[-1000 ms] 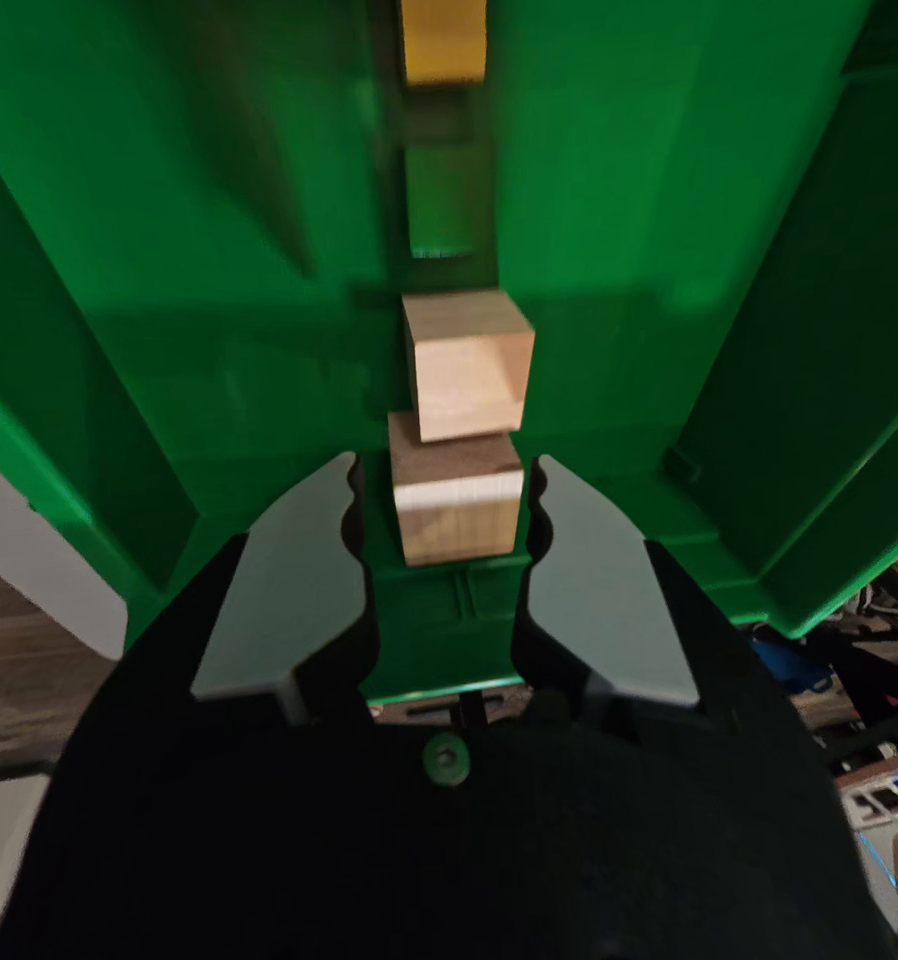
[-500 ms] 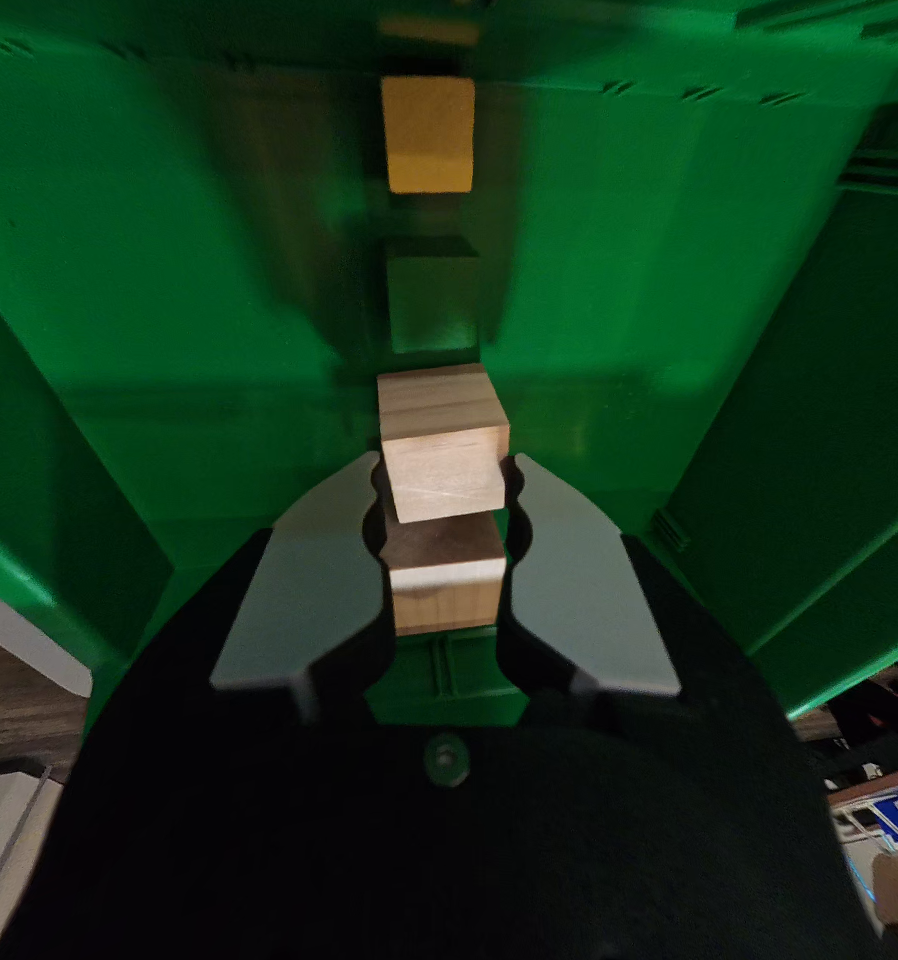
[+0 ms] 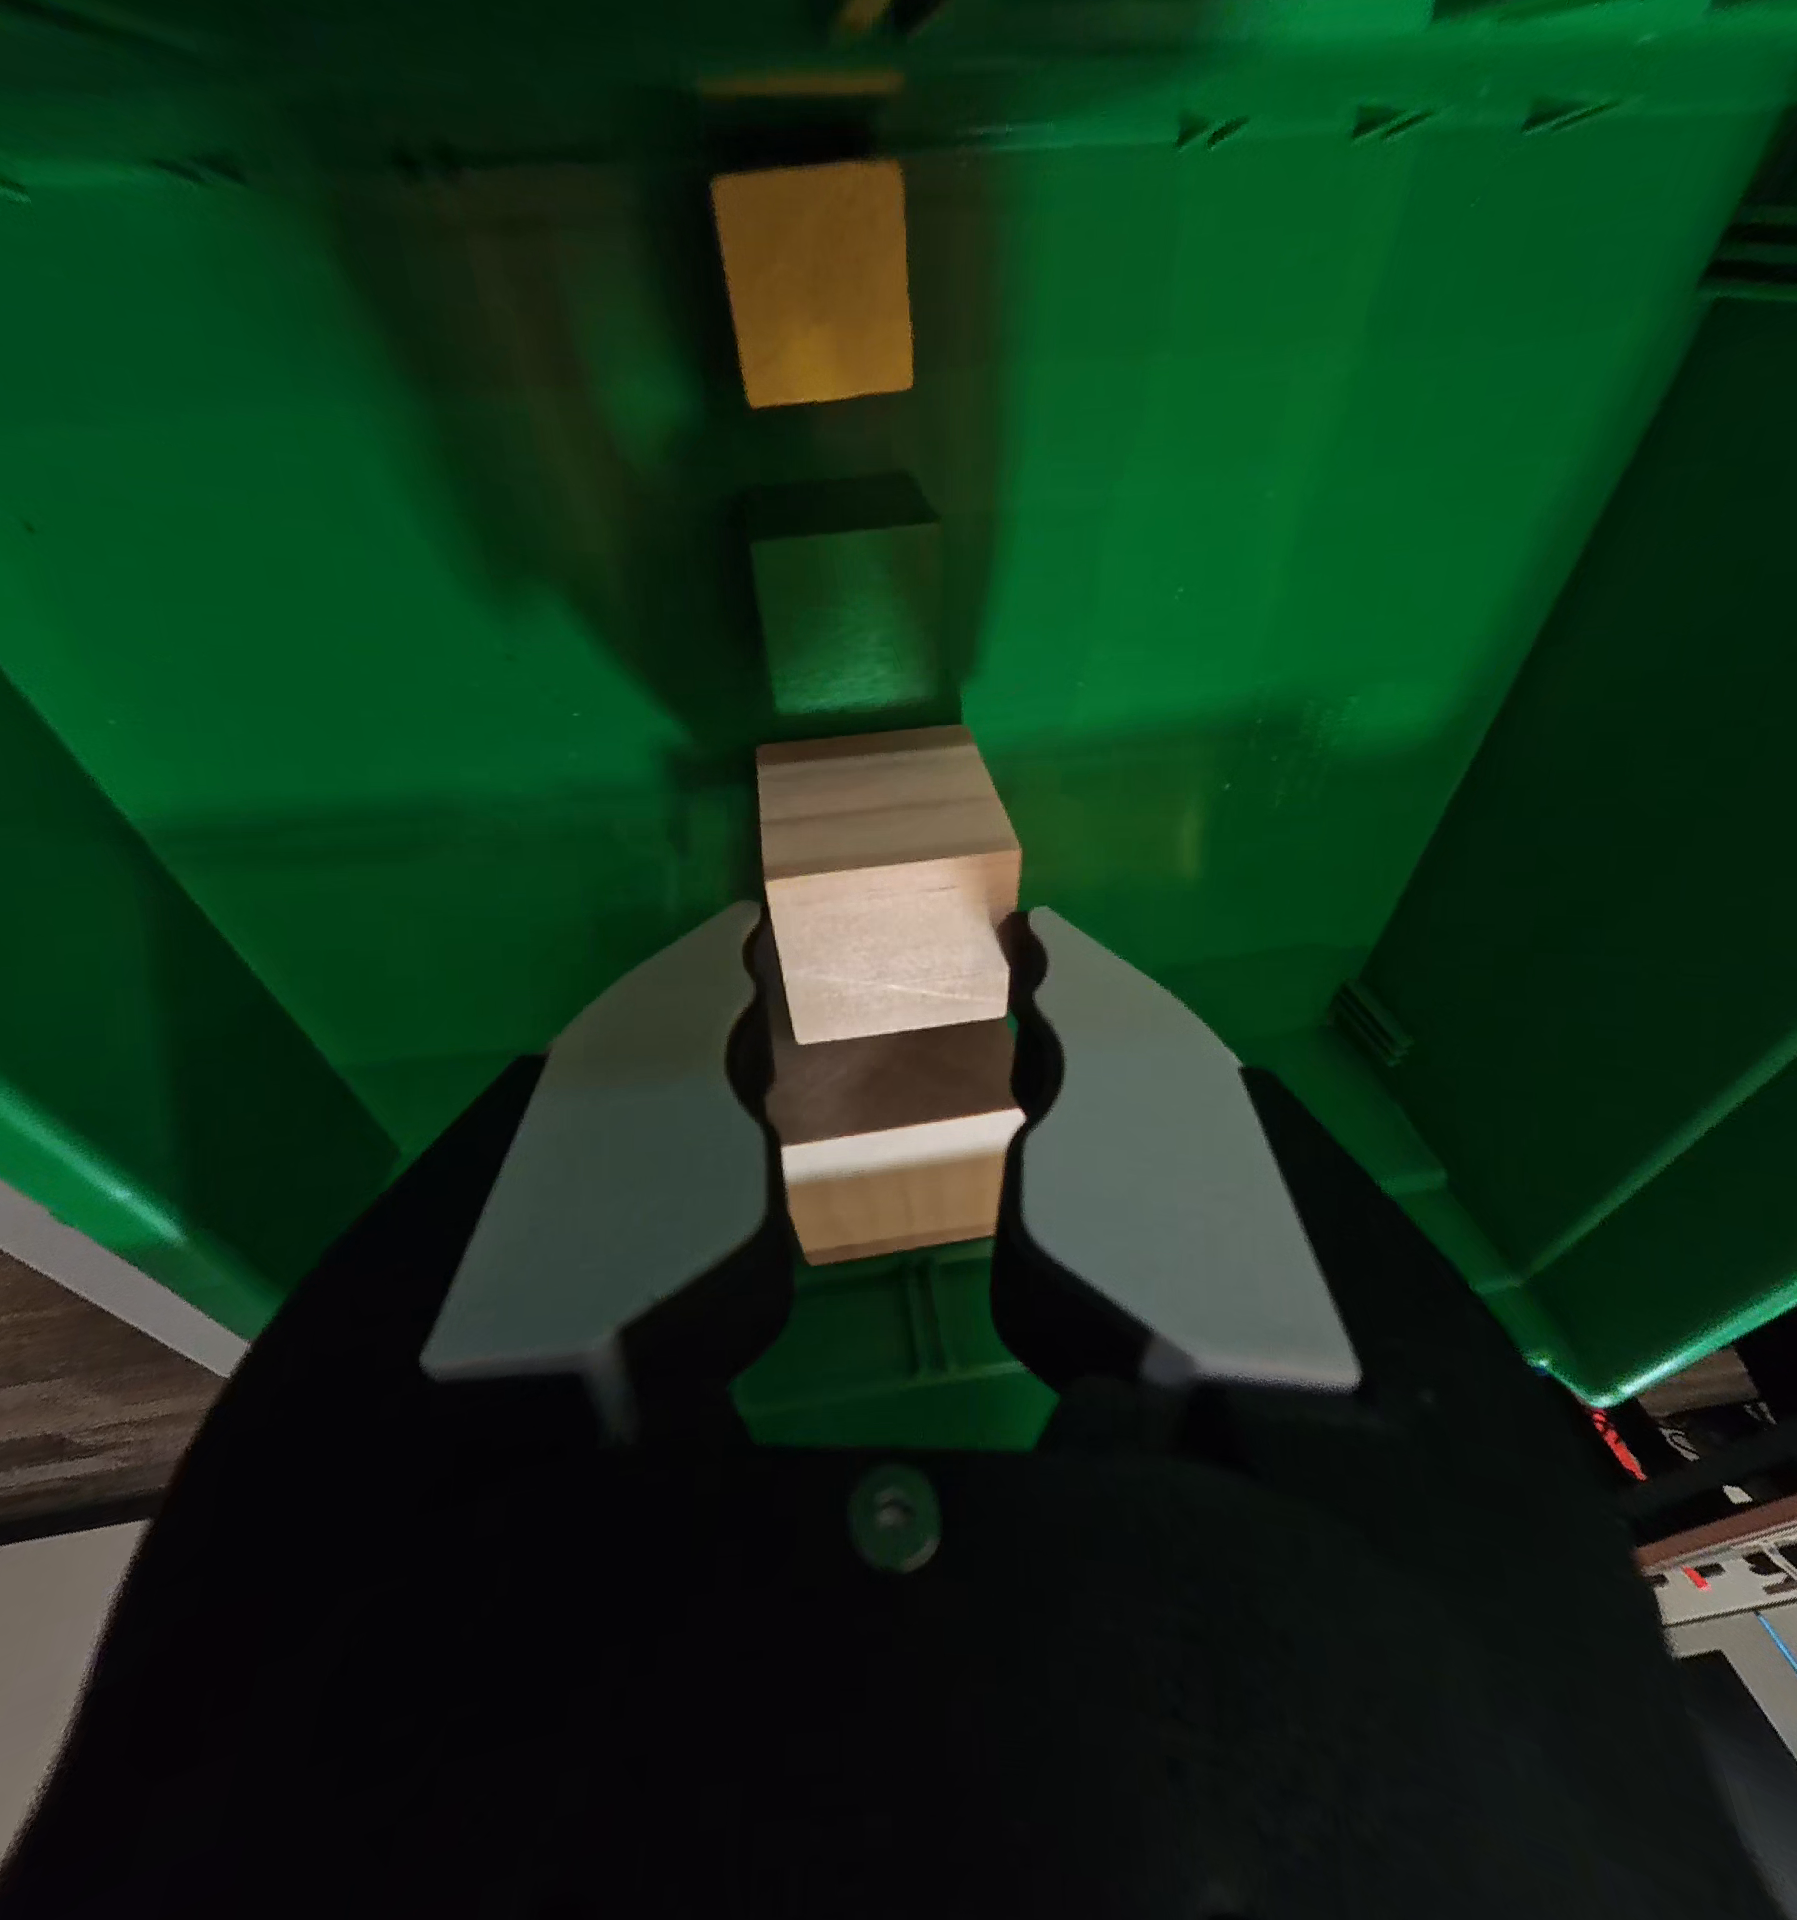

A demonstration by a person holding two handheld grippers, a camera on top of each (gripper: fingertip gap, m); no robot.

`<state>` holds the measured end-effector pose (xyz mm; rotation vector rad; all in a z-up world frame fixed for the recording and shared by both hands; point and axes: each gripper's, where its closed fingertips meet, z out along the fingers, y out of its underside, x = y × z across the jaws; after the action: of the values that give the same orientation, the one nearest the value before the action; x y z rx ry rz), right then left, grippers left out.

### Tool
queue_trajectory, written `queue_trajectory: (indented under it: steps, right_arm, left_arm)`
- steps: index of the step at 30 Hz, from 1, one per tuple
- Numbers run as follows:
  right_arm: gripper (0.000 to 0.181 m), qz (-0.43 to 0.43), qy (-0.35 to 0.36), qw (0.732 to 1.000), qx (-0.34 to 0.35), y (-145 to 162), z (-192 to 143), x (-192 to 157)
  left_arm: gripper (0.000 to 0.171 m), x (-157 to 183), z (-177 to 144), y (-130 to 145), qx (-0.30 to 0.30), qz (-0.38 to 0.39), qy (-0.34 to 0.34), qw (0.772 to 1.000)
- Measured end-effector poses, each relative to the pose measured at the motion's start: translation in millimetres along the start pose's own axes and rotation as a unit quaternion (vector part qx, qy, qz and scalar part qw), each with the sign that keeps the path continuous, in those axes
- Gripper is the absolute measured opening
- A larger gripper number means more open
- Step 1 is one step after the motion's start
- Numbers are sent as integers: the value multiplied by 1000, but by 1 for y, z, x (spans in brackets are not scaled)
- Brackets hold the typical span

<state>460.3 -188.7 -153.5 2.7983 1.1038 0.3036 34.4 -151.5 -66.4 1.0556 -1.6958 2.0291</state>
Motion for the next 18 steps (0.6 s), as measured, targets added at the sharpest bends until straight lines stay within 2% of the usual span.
queue_trajectory:
  steps: [11,18]
  right_arm:
    - [44,12,2,1000,11,1,0,-3]
    - [65,27,-7,999,40,-3,0,-7]
  left_arm:
    - [62,-1,1,1,-5,-3,0,1000]
    - [62,-2,1,1,-5,-1,-2,1000]
